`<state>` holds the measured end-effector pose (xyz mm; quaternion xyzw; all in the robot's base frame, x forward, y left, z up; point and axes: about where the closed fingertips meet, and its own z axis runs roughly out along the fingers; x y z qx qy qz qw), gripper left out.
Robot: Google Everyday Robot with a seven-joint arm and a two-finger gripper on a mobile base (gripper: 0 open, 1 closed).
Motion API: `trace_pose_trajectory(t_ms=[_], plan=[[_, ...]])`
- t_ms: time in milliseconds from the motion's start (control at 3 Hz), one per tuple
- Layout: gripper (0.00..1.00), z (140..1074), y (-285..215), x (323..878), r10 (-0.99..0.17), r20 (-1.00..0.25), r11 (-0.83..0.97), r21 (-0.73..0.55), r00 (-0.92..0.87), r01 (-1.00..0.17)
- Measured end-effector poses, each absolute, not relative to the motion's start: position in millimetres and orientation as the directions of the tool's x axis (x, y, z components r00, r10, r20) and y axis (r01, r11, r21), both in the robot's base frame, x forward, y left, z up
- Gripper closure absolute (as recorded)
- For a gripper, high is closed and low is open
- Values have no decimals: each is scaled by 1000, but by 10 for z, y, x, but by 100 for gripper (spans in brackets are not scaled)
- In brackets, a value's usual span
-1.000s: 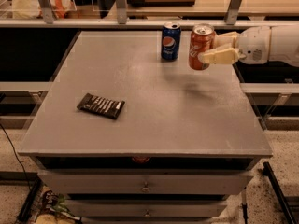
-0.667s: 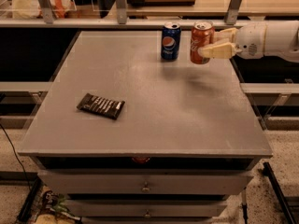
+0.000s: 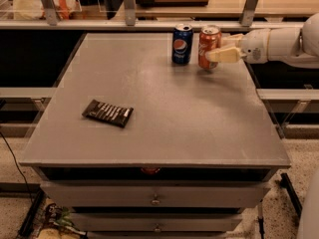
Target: Move coke can near pepsi can
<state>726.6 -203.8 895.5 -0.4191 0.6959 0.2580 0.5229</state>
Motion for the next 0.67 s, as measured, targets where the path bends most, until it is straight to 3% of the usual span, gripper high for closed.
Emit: trace_pose_trajectory(t_ms=[667], plan=[[100, 8762, -1897, 7476, -287, -952, 495, -49, -110, -868]])
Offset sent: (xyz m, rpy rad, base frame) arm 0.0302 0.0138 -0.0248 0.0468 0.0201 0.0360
